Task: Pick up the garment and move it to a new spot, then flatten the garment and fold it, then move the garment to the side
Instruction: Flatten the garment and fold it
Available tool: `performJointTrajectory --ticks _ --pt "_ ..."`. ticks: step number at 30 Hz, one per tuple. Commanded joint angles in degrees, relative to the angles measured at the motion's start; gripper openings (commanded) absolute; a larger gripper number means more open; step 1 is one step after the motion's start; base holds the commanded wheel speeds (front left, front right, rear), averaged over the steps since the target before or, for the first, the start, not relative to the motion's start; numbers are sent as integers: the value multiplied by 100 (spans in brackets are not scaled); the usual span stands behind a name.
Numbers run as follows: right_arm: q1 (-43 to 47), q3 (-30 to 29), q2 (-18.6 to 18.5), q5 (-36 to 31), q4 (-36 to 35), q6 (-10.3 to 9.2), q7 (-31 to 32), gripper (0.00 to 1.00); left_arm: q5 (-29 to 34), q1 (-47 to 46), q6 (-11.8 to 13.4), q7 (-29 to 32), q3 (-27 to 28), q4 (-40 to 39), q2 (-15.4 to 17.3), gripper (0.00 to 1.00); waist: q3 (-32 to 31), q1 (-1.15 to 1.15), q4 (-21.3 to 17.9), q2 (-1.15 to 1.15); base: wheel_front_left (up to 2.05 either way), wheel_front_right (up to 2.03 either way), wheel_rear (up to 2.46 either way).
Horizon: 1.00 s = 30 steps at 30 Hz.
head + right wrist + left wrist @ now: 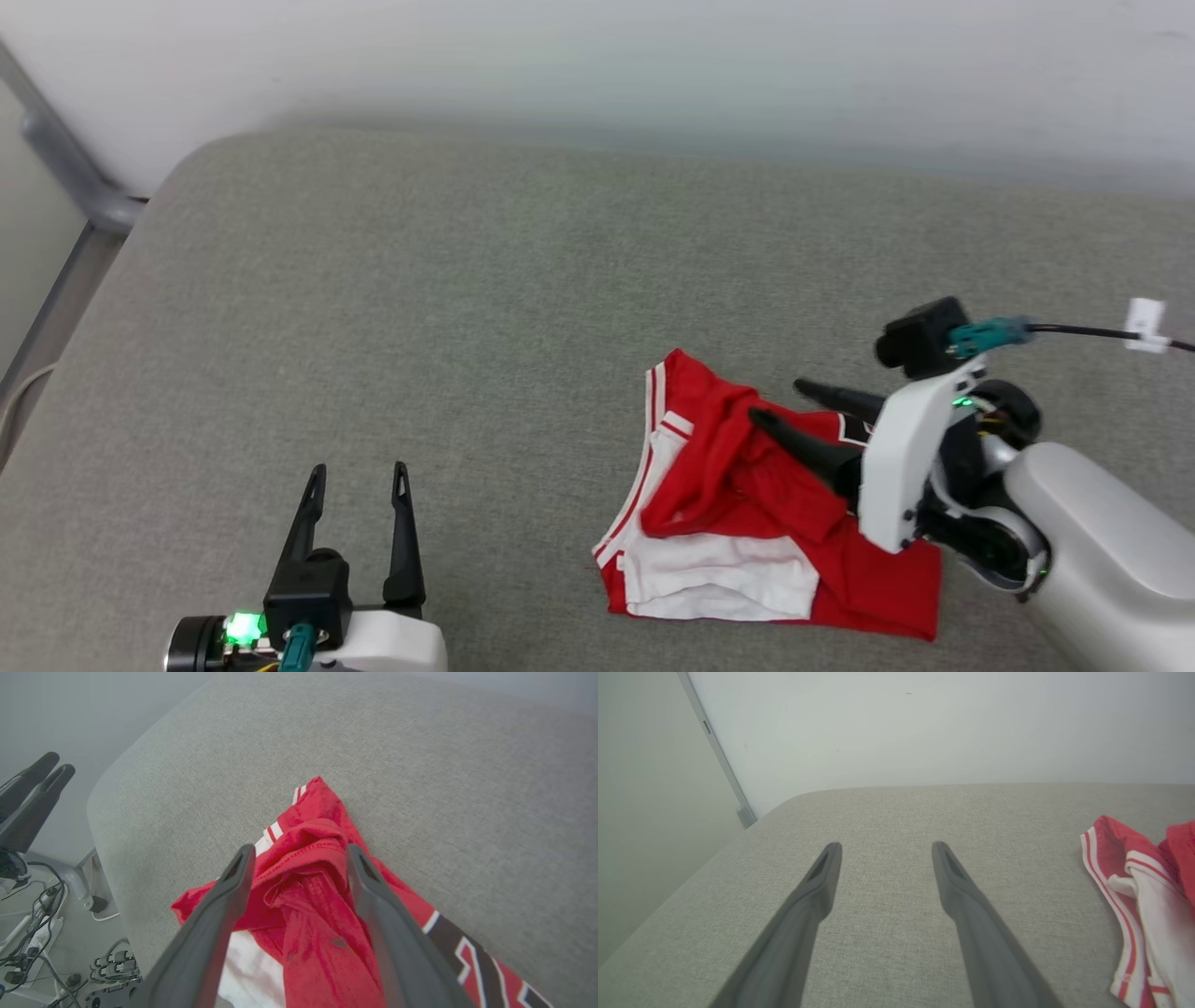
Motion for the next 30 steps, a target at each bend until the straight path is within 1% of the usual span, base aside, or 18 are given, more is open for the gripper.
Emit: performJointTrajectory --ticks 1,4,6,10,13,14,17,21,26,30 --pt "133 -106 -156 -111 -147 -5 -232 100 -7 64 -31 -12 32 -10 39 100 -144 0 -155 0 0 0 0" --pt "282 -435 -338 -504 -340 -4 -831 100 -9 149 -36 -12 59 -20 47 100 -245 0 -304 0 0 0 0" --pt "379 -758 -403 -919 -372 -5 -1299 100 -7 183 -50 -12 85 -41 62 100 -300 0 -398 0 0 0 0" --pt "758 -1513 -303 -1734 -325 -5 -2069 100 -8 263 -79 -12 124 -92 97 100 -395 0 -555 0 0 0 0" --pt "1088 -2234 -110 -2363 -351 -5 -2608 100 -17 284 -92 -12 151 -142 117 100 -444 0 -654 0 0 0 0" --pt "1220 -2448 -43 -2606 -380 -5 -2745 100 -19 300 -96 -12 164 -149 122 100 -462 0 -683 0 0 0 0" --pt "1658 -3070 316 -3134 -551 -4 -2982 100 -7 351 -98 -12 186 -174 138 100 -517 0 -754 0 0 0 0" --pt "2266 -3778 809 -3603 -912 -6 -3129 100 -17 398 -126 -12 196 -203 143 100 -612 0 -808 0 0 0 0" --pt "3001 -4328 1418 -4037 -1390 -5 -3195 100 -30 504 -144 -12 208 -294 147 100 -718 0 -840 0 0 0 0" --pt "3473 -4526 1777 -4249 -1620 -5 -3210 100 -57 562 -192 -12 200 -328 140 100 -761 0 -852 0 0 0 0"
